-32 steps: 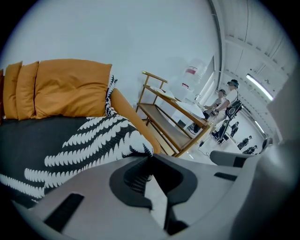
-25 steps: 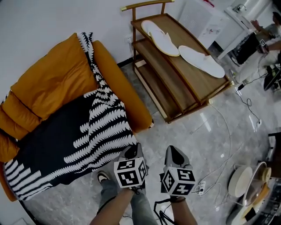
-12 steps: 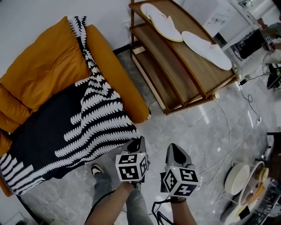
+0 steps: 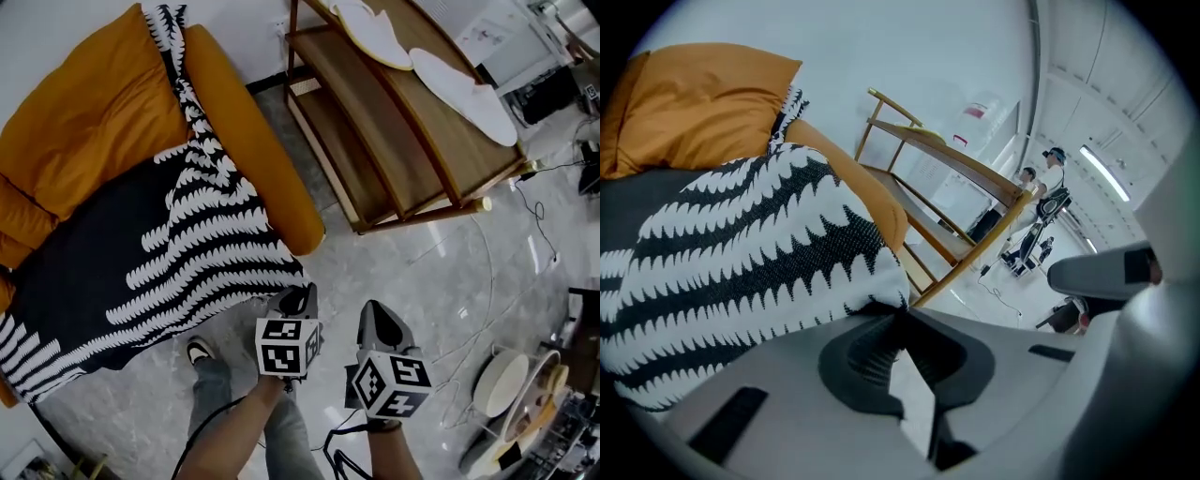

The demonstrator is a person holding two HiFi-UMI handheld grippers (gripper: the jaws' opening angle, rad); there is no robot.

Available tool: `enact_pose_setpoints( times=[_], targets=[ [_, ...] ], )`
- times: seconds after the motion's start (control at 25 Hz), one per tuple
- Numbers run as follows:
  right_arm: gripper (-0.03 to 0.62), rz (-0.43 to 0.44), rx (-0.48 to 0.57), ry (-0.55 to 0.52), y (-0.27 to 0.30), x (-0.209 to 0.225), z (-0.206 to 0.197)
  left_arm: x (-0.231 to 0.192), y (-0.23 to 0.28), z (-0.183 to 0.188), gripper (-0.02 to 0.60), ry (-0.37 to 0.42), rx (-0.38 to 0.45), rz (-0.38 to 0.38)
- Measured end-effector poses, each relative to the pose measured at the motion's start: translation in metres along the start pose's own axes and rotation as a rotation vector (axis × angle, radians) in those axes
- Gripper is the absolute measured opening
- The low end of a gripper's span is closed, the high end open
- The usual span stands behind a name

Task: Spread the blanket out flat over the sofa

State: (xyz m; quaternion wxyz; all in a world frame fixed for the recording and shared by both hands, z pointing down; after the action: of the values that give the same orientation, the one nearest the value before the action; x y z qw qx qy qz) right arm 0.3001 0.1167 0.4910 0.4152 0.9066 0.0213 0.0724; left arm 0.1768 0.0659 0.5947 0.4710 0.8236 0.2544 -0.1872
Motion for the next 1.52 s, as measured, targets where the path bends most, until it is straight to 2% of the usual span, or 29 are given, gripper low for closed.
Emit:
enact_pose_setpoints(
  times=[0.4, 1.04, 1.24, 1.36, 1.52],
  targets=[
    [0.005, 0.026, -0.022, -0.034, 0.023, 0.001, -0.003, -0.018, 0.037, -0.012, 0.015, 0.031, 0.002, -0.054],
    [0.005, 0.034, -0.046, -0.031, 0.037, -0.002, 0.003, -0.035, 0.07, -0.01, 0.017, 0.156, -0.037, -0.102],
    [0.005, 0.027, -0.039, -0.033, 0.036, -0.003, 0.006, -0.03, 0.064, -0.019, 0.107, 0.14, -0.056, -0.158],
    [0.005, 0.033, -0.03, -0.032, 0.035, -0.011, 0.009, -0.03, 0.057, -0.028, 0.135, 0.136, -0.087, -0.157],
    [0.005, 0.042, -0.019, -0.039, 0.03, -0.021, 0.014, -0.029, 0.043, -0.036, 0.14, 0.121, -0.112, -0.162]
  ],
)
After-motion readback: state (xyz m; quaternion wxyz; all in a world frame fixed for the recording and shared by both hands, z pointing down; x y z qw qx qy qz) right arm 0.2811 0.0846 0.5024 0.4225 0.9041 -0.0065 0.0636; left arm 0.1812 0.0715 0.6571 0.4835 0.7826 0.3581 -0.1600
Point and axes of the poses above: the fingertips, and each gripper's own axes: y forward along the fingers, x to its right, z out of its top, the point moved 6 cm from there along -y, backward along the fingers, and after that the axes turned 6 degrees about -y, right-handed, at the moved point
